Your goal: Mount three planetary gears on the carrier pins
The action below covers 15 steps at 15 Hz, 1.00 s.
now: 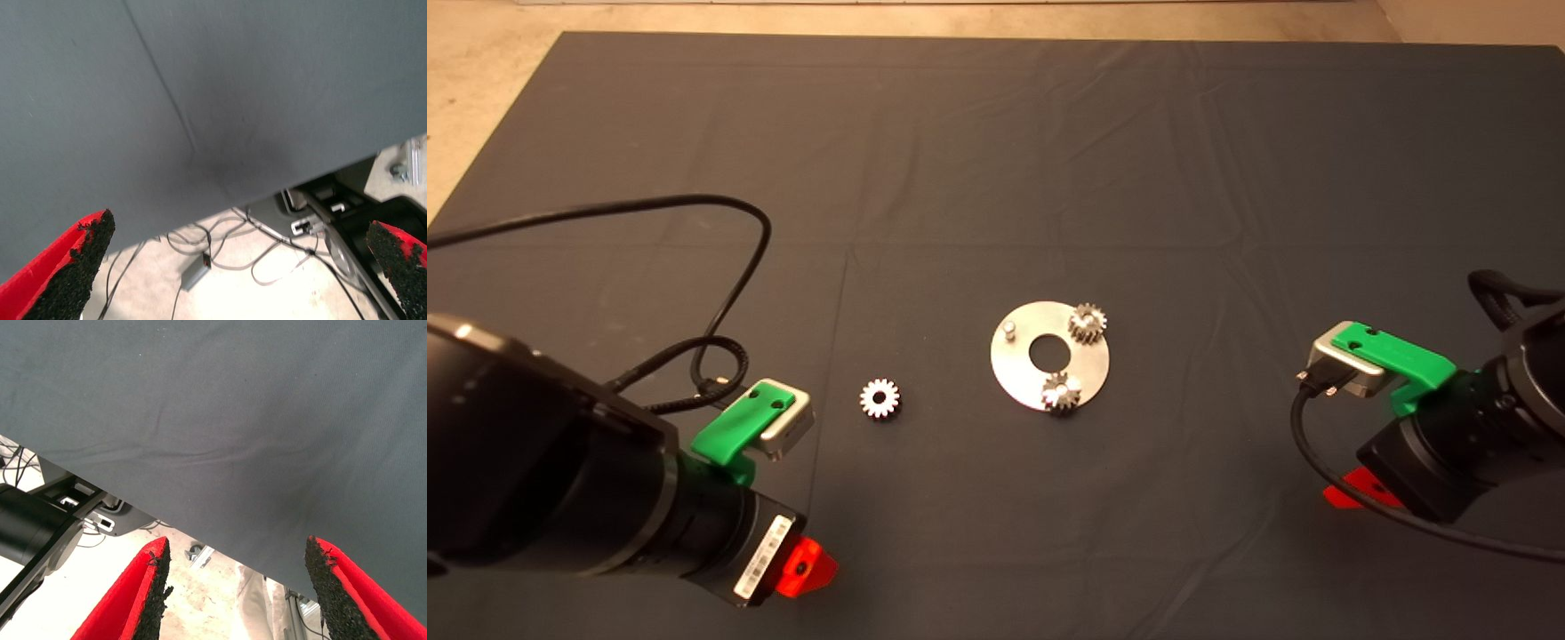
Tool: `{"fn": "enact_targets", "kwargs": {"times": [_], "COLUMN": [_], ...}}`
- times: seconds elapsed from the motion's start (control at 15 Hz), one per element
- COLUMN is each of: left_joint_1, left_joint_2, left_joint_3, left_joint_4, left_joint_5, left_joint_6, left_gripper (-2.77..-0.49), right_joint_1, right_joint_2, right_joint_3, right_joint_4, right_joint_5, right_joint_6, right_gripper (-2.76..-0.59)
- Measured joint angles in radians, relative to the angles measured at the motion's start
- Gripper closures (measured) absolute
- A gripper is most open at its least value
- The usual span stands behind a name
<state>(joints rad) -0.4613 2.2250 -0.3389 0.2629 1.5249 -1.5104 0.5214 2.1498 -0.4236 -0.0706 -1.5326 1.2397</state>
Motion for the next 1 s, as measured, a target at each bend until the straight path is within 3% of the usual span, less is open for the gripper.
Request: {"fn": "enact_targets", "kwargs": {"times": [0.13, 0.47, 0.67, 0.8, 1.0], "left_joint_1": [-0.002, -0.010, -0.005, 0.036, 0.135], "left_joint_2": [-0.001, -0.002, -0.026, -0.048, -0.065], "left_joint_3": [-0.001, -0.001, 0.000, 0.000, 0.000], "left_joint_4": [0.033, 0.159, 0.278, 0.370, 0.532], "left_joint_5": [0.001, 0.000, 0.000, 0.001, 0.001], "left_joint_6": [0.000, 0.025, 0.034, 0.037, 0.055], "left_gripper": [-2.75, -2.75, -2.75, -2.75, -2.75], "right_joint_1": [-0.004, -0.009, -0.009, -0.010, -0.012], "right_joint_2": [-0.010, -0.051, -0.082, -0.115, -0.146], "right_joint_3": [0.004, 0.011, 0.015, 0.015, 0.017], "right_joint_4": [-0.015, -0.034, -0.037, -0.038, -0.039], "right_joint_5": [0.000, 0.001, 0.002, 0.002, 0.002], "right_joint_6": [0.000, -0.001, -0.011, -0.031, -0.054], "right_gripper": [-1.47, -1.47, -1.47, -1.47, -1.47]}}
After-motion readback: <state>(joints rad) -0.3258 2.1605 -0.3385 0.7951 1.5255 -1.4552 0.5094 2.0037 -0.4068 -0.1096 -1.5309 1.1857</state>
